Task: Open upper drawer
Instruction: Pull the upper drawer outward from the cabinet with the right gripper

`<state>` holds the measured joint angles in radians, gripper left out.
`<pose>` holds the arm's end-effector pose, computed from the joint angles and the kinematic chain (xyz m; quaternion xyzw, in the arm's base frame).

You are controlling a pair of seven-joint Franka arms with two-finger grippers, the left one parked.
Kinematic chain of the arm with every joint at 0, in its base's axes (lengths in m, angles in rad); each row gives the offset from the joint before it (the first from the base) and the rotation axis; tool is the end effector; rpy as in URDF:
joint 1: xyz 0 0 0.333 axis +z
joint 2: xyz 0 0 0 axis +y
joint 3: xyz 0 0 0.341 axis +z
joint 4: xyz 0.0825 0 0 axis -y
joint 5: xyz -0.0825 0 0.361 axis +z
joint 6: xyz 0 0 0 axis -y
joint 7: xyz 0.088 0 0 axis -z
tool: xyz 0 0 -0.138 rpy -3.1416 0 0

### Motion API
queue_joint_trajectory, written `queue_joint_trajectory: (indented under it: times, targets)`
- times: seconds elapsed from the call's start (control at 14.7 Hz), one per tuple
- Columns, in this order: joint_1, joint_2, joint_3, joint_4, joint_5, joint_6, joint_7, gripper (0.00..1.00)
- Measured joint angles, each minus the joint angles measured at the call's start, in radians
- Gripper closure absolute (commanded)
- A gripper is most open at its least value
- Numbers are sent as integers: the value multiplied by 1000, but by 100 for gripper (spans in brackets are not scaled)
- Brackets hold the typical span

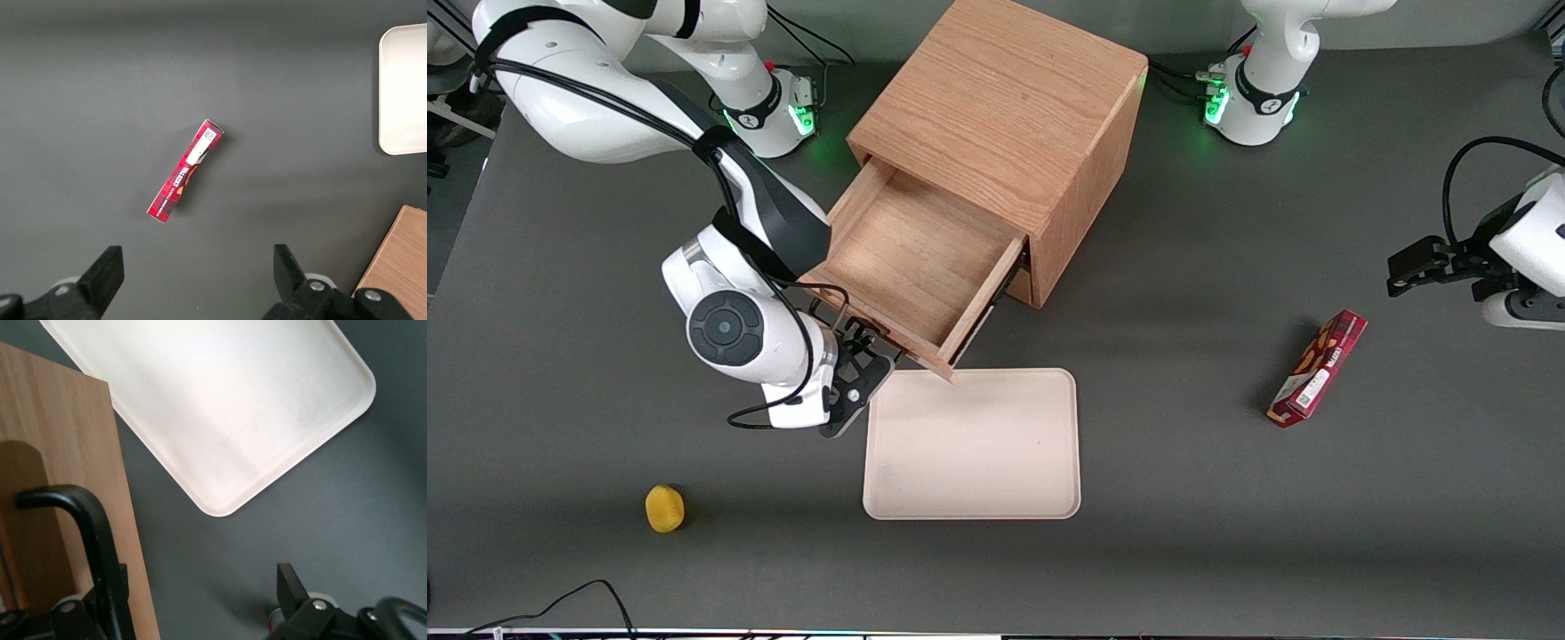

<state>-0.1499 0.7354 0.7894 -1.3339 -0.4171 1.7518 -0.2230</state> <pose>0.6436 0.2617 0.3664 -0.9080 -0.4125 0.0635 0.0373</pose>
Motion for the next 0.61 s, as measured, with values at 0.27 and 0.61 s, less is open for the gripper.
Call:
queue_joint_trajectory:
  times: [0.27,0.61]
  targets:
    - [-1,6,-22,22,-7,1,-22,4]
    - [-2,17,-44,49,-8,-1,-48,4]
